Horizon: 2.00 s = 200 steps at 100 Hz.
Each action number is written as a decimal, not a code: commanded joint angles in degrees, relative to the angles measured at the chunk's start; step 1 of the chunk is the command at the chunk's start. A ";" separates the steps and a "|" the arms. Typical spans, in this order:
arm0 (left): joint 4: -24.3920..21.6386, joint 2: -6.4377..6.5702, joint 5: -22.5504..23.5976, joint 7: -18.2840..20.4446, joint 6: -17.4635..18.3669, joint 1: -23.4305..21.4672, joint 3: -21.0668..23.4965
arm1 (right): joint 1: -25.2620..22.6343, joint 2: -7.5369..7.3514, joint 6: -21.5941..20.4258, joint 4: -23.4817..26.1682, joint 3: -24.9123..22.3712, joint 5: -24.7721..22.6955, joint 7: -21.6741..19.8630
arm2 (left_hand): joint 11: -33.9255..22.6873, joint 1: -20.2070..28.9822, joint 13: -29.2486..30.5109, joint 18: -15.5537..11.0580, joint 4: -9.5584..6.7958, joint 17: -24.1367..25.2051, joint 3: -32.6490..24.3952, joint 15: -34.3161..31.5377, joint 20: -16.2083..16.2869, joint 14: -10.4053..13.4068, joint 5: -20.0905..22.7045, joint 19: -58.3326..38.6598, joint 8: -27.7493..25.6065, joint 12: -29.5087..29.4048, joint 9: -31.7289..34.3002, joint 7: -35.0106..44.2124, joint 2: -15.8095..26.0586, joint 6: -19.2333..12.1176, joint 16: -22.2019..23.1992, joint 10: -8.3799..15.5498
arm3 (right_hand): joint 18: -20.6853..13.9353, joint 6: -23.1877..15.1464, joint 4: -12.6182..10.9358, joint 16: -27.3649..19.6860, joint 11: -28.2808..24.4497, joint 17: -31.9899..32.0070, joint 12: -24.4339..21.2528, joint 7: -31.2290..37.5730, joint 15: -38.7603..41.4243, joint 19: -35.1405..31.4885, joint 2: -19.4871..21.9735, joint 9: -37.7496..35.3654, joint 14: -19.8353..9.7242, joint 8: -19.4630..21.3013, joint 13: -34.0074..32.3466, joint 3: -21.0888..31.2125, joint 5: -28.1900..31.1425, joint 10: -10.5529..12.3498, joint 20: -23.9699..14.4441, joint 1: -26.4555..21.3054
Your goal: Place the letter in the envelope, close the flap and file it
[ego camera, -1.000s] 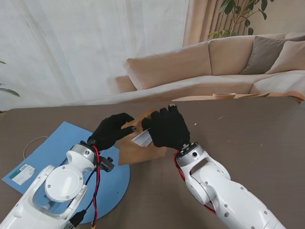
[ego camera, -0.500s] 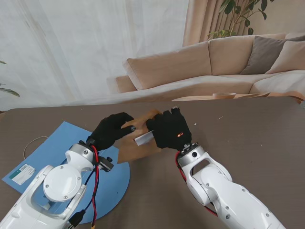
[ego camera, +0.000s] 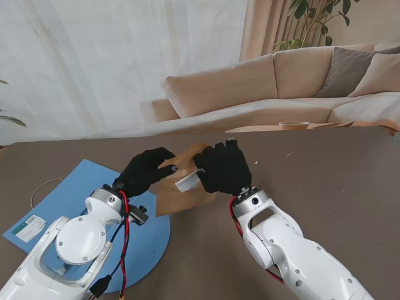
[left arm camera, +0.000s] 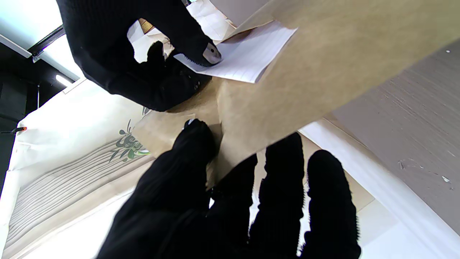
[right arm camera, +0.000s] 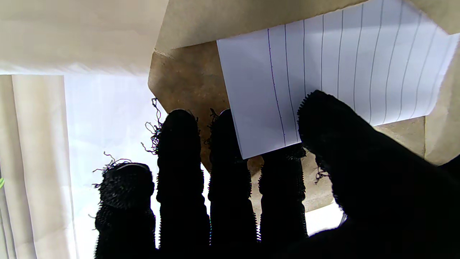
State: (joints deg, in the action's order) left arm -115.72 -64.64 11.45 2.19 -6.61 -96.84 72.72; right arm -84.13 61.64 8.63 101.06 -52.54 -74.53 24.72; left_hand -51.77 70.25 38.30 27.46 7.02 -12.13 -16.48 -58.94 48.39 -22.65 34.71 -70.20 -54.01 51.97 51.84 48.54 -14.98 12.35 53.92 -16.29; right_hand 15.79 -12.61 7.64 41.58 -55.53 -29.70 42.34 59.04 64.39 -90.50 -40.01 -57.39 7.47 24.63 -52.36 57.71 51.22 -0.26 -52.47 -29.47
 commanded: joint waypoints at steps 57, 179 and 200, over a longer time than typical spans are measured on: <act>-0.44 -0.25 -0.29 0.85 0.76 -0.33 -0.33 | -0.19 0.19 2.02 1.53 1.06 -0.39 -4.75 | -2.02 3.72 -0.75 -0.23 -1.29 0.60 -5.21 -1.14 0.46 1.01 0.50 -0.71 -4.74 1.23 -0.80 8.94 4.21 -4.26 1.45 1.68 | 0.22 4.58 -2.09 2.15 -4.03 -2.05 3.21 2.82 4.09 -3.88 -0.61 -2.38 -0.81 4.05 -2.34 4.03 2.40 -3.06 -2.32 1.06; -0.52 -0.35 -1.19 0.58 1.45 -0.65 -0.17 | 0.03 0.83 8.26 3.03 2.29 0.01 -7.14 | -1.89 3.72 -0.94 -0.32 -1.38 0.80 -5.21 -0.97 0.43 1.06 0.69 -0.55 -5.41 1.56 -0.94 8.55 4.34 -4.45 1.62 1.70 | -0.31 5.62 -5.07 3.60 -7.72 -4.13 6.28 5.35 8.41 -7.83 -1.99 -3.34 -1.56 7.11 -4.05 7.63 2.91 -3.52 -3.22 3.78; -0.61 -0.43 -1.77 0.40 1.57 -0.71 -0.28 | 0.75 0.76 7.07 2.25 3.22 0.28 -6.90 | -1.87 3.72 -1.01 -0.35 -1.40 0.84 -5.27 -0.90 0.42 1.09 0.68 -0.51 -5.47 1.61 -0.98 8.53 4.36 -4.38 1.62 1.67 | -0.45 5.47 -5.50 3.75 -8.27 -4.38 6.60 5.97 8.81 -8.07 -2.59 -3.58 -1.86 7.23 -4.25 8.23 2.95 -3.23 -3.33 4.20</act>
State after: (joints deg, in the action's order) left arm -115.73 -64.66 9.88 1.85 -5.39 -97.13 72.54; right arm -83.44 62.24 16.55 103.61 -49.69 -74.51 18.47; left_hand -51.78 70.25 38.29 27.46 7.02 -11.89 -16.49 -58.94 48.40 -22.63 34.70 -70.20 -55.22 52.71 51.84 48.54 -14.98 12.80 54.01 -15.71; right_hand 15.79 -7.42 3.36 44.44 -62.45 -33.90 48.28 63.34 71.66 -95.26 -41.60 -59.18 7.21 31.01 -55.69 64.25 53.20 -3.00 -54.82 -26.02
